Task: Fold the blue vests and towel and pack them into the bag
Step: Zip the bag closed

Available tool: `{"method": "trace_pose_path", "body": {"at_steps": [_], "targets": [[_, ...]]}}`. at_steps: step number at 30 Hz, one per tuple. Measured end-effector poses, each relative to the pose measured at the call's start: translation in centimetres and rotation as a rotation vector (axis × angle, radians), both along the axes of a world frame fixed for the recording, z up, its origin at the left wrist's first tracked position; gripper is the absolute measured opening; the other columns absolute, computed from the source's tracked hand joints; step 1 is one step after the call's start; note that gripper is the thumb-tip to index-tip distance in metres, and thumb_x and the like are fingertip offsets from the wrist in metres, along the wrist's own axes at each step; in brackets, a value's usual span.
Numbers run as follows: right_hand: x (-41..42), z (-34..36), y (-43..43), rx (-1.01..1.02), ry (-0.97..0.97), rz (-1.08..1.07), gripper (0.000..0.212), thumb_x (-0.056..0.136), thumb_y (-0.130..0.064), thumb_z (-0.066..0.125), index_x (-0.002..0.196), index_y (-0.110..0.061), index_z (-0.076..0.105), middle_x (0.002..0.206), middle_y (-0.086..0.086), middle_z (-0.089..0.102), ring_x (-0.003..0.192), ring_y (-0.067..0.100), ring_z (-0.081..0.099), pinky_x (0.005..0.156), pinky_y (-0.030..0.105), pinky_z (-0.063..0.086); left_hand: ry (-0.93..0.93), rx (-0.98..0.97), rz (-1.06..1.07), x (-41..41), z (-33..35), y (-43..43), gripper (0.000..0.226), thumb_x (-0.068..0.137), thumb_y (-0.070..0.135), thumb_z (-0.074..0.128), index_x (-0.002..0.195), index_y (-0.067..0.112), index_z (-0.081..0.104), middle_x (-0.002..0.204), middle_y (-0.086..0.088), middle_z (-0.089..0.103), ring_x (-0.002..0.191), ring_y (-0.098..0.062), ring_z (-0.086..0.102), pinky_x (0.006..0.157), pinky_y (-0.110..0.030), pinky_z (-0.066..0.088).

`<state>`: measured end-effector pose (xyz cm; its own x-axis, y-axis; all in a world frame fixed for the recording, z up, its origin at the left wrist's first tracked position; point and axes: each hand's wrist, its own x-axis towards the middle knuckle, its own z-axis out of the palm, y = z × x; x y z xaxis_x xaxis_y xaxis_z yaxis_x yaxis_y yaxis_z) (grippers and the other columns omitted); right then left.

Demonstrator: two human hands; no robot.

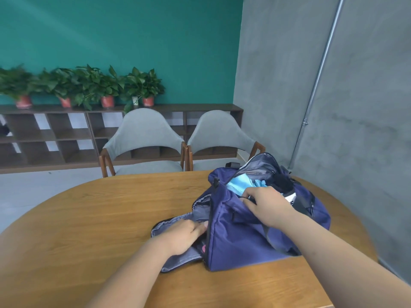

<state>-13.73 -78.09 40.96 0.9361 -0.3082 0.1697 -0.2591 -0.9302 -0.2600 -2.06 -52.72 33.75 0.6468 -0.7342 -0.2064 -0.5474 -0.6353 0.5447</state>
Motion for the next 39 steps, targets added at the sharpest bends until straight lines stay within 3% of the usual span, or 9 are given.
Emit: {"method": "trace_pose_path", "body": {"at_steps": [5, 9, 12, 19, 24, 28, 31, 35, 39], "targets": [[-0.3, 1.3, 0.2, -0.043, -0.128, 0.026, 0.021, 0.102, -0.047, 0.058, 0.116, -0.034, 0.068, 0.099, -0.006, 0.074, 0.102, 0.025, 0.064, 0.077, 0.038, 0.052, -0.044, 0.036, 0.043, 1.2, 0.9, 1.7, 0.066, 0.108, 0.065, 0.019, 0.082, 0.021, 0.060, 0.070, 0.004, 0.053, 0.065, -0.011, 0.051, 0.071, -0.033, 0.043], [-0.6, 1.7, 0.6, -0.012, -0.165, 0.053, 0.027, 0.100, -0.052, 0.059, 0.122, -0.039, 0.068, 0.078, -0.013, 0.065, 0.096, 0.020, 0.067, 0.075, 0.034, 0.051, 0.019, 0.006, 0.085, 3.0, 0.3, 2.2, 0.042, 0.112, 0.047, 0.036, 0.110, 0.024, 0.071, 0.096, 0.006, 0.071, 0.082, -0.008, 0.059, 0.080, -0.029, 0.049], [-0.7, 1.4, 0.7, -0.006, -0.161, 0.049, 0.023, 0.101, -0.051, 0.058, 0.117, -0.038, 0.069, 0.063, -0.016, 0.052, 0.088, 0.020, 0.066, 0.070, 0.034, 0.050, 0.007, -0.109, 0.195, 4.0, 1.0, 1.5, 0.030, 0.112, 0.032, 0.043, 0.131, 0.031, 0.066, 0.126, 0.009, 0.071, 0.114, -0.015, 0.064, 0.104, -0.036, 0.050], [0.7, 1.7, 2.1, 0.057, -0.079, 0.243, 0.021, 0.099, -0.049, 0.059, 0.100, -0.033, 0.073, 0.087, -0.014, 0.073, 0.075, 0.008, 0.061, 0.079, 0.028, 0.050, -0.088, -0.503, 0.398, 3.4, 8.1, -4.0, 0.054, 0.105, 0.053, 0.052, 0.151, 0.025, 0.047, 0.147, 0.006, 0.058, 0.127, -0.015, 0.058, 0.108, -0.034, 0.044], [3.0, 3.1, -2.4, 0.091, -0.330, -0.128, 0.011, 0.095, -0.033, 0.065, 0.095, -0.028, 0.075, 0.095, -0.002, 0.073, 0.087, 0.023, 0.067, 0.079, 0.036, 0.055, -0.146, -0.262, 0.327, 4.2, 10.4, -8.6, 0.076, 0.088, 0.068, 0.067, 0.148, 0.024, 0.050, 0.144, 0.003, 0.060, 0.129, -0.024, 0.059, 0.106, -0.037, 0.049], [4.6, 2.8, -8.3, 0.046, 0.050, -0.429, 0.054, 0.082, -0.060, 0.069, 0.120, -0.023, 0.062, 0.116, 0.009, 0.067, 0.111, 0.033, 0.060, 0.092, 0.042, 0.049, -0.438, 0.105, 0.354, 4.6, 11.0, -10.5, 0.038, 0.091, 0.042, 0.069, 0.123, 0.026, 0.058, 0.126, -0.003, 0.064, 0.113, -0.030, 0.064, 0.088, -0.037, 0.054], [5.5, 1.4, -10.2, 0.098, 0.160, -0.454, 0.056, 0.075, -0.053, 0.075, 0.117, -0.019, 0.058, 0.105, 0.005, 0.065, 0.097, 0.029, 0.063, 0.080, 0.036, 0.053, -0.534, 0.214, 0.381, 4.9, 11.1, -11.1, 0.029, 0.097, 0.016, 0.060, 0.125, 0.018, 0.062, 0.125, -0.008, 0.064, 0.113, -0.032, 0.066, 0.081, -0.038, 0.050], [5.8, 0.7, -10.4, -0.011, 0.225, -0.472, 0.030, 0.086, -0.029, 0.072, 0.114, -0.017, 0.069, 0.101, 0.002, 0.069, 0.094, 0.026, 0.069, 0.076, 0.033, 0.056, -0.509, 0.040, 0.480, 6.9, 10.8, -10.4, 0.031, 0.098, 0.005, 0.041, 0.125, 0.016, 0.053, 0.119, -0.010, 0.066, 0.108, -0.035, 0.065, 0.080, -0.041, 0.050], [6.1, 2.0, -10.8, -0.106, 0.280, -0.483, 0.031, 0.089, -0.026, 0.072, 0.118, -0.017, 0.069, 0.115, 0.004, 0.071, 0.103, 0.028, 0.070, 0.072, 0.031, 0.050, -0.535, -0.152, 0.499, 8.1, 11.4, -9.7, 0.016, 0.105, 0.016, 0.035, 0.111, 0.016, 0.049, 0.105, -0.007, 0.062, 0.094, -0.036, 0.061, 0.073, -0.041, 0.045]]}}
